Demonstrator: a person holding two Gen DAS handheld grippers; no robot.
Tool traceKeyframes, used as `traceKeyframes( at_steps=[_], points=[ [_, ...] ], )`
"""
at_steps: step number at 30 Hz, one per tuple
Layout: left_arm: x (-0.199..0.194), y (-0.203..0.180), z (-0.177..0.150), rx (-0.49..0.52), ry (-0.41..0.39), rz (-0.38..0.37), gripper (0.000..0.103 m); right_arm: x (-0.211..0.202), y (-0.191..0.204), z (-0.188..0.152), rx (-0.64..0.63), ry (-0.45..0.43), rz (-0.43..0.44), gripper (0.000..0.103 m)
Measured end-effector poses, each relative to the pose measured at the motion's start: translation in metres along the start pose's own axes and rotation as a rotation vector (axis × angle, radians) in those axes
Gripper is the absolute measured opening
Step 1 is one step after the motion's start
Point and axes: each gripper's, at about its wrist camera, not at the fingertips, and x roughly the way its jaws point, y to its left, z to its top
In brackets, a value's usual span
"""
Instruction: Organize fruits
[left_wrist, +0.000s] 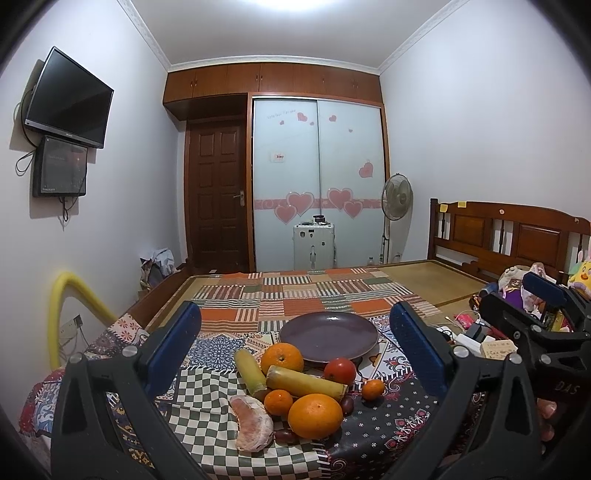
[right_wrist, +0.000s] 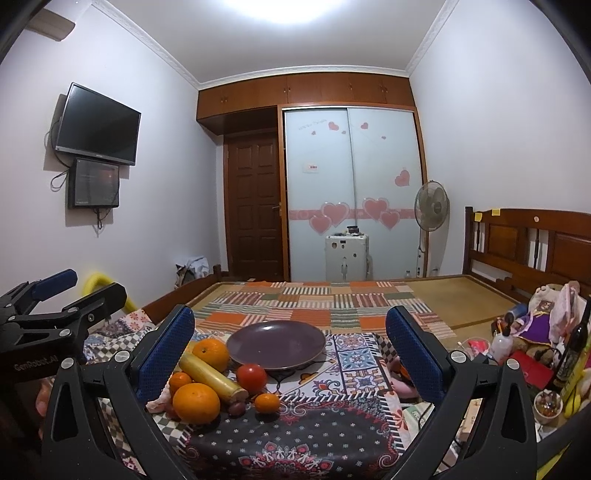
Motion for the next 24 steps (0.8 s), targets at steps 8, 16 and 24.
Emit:
traceKeyframes(
  at_steps=[8, 16, 24],
  points=[
    [-0.002, 0.003, 0.001, -0.005, -0.005, 0.010, 0.103, 0.002, 0.005, -0.001, -0.009, 0.002, 0.018, 0.103],
    [-0.002, 0.007, 0.001, -0.006, -0.009, 0.024, 0.103, 0.002, 0.008, -0.002, -0.021, 0.003, 0.033, 0.103],
    [-0.001, 0.008, 0.000, -0.005, -0.010, 0.026, 0.103, 0.002, 0.012, -0.002, -0.027, 0.000, 0.042, 0.103]
  ],
)
